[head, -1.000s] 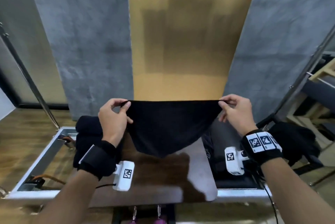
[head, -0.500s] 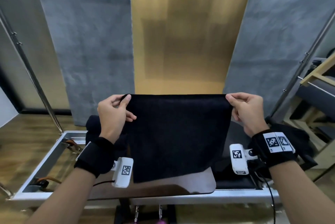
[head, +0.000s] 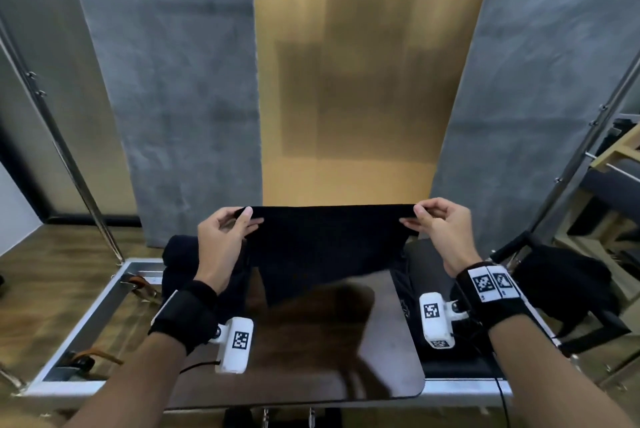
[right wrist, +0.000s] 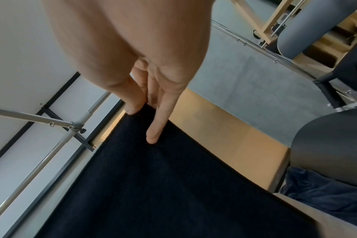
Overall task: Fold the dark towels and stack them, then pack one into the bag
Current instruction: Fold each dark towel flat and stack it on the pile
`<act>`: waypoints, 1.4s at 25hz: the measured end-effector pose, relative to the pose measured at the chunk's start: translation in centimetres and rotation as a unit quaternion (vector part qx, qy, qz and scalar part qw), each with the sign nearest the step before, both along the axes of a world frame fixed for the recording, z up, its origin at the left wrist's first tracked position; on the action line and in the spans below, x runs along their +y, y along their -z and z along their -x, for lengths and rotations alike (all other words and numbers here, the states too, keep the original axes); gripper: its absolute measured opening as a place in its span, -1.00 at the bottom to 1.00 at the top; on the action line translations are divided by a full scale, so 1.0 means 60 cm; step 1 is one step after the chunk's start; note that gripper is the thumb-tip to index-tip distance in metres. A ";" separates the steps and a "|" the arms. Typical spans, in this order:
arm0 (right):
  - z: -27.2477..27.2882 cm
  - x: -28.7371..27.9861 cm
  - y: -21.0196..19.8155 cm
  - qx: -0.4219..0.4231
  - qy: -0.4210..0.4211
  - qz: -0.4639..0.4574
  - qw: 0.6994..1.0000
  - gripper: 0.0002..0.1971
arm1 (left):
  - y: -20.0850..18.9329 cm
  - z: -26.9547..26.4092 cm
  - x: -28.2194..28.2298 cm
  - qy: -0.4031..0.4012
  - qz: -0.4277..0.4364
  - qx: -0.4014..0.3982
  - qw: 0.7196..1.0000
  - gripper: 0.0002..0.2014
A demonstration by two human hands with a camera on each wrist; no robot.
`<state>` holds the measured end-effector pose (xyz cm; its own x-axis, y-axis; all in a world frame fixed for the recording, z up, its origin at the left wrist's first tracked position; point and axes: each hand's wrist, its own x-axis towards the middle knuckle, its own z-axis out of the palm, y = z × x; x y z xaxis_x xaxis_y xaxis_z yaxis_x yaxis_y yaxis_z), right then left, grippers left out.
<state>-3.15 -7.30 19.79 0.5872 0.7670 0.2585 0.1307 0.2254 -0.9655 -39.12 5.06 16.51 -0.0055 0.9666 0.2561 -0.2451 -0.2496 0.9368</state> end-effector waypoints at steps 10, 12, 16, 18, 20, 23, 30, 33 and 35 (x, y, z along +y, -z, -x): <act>0.054 -0.144 0.293 0.065 -0.011 0.213 0.975 -0.84 | 0.244 0.054 -0.150 -0.019 0.152 0.209 0.966 -0.64; 0.066 -0.178 0.354 0.057 -0.018 0.304 0.951 -0.80 | 0.298 0.069 -0.181 0.000 0.200 0.330 0.923 -0.54; 0.066 -0.195 0.380 -0.048 -0.061 0.397 0.914 -0.77 | 0.341 0.078 -0.185 0.039 0.188 0.553 0.811 -0.44; 0.050 -0.167 0.361 -0.066 -0.040 0.379 0.922 -0.79 | 0.337 0.054 -0.165 0.021 0.148 0.580 0.800 -0.45; 0.033 -0.123 0.339 -0.068 -0.019 0.357 0.931 -0.78 | 0.327 0.019 -0.138 0.009 0.097 0.563 0.820 -0.49; 0.011 -0.040 0.320 -0.055 -0.011 0.353 0.934 -0.78 | 0.318 -0.043 -0.088 0.057 0.050 0.512 0.855 -0.73; -0.023 0.137 0.356 0.024 -0.016 0.432 0.902 -0.75 | 0.328 -0.142 0.034 0.208 0.053 0.642 0.736 0.03; -0.019 0.180 0.378 0.035 -0.027 0.464 0.885 -0.72 | 0.338 -0.150 0.058 0.294 0.086 0.731 0.610 0.35; -0.020 0.199 0.388 0.027 -0.015 0.463 0.886 -0.76 | 0.350 -0.146 0.064 0.319 0.095 0.734 0.592 0.38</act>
<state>-1.93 4.66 -3.48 0.5556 0.6512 -0.5169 0.0862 -0.6635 -0.7432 -30.37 8.88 -4.47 0.4696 0.6645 -0.5812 0.8804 -0.4013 0.2525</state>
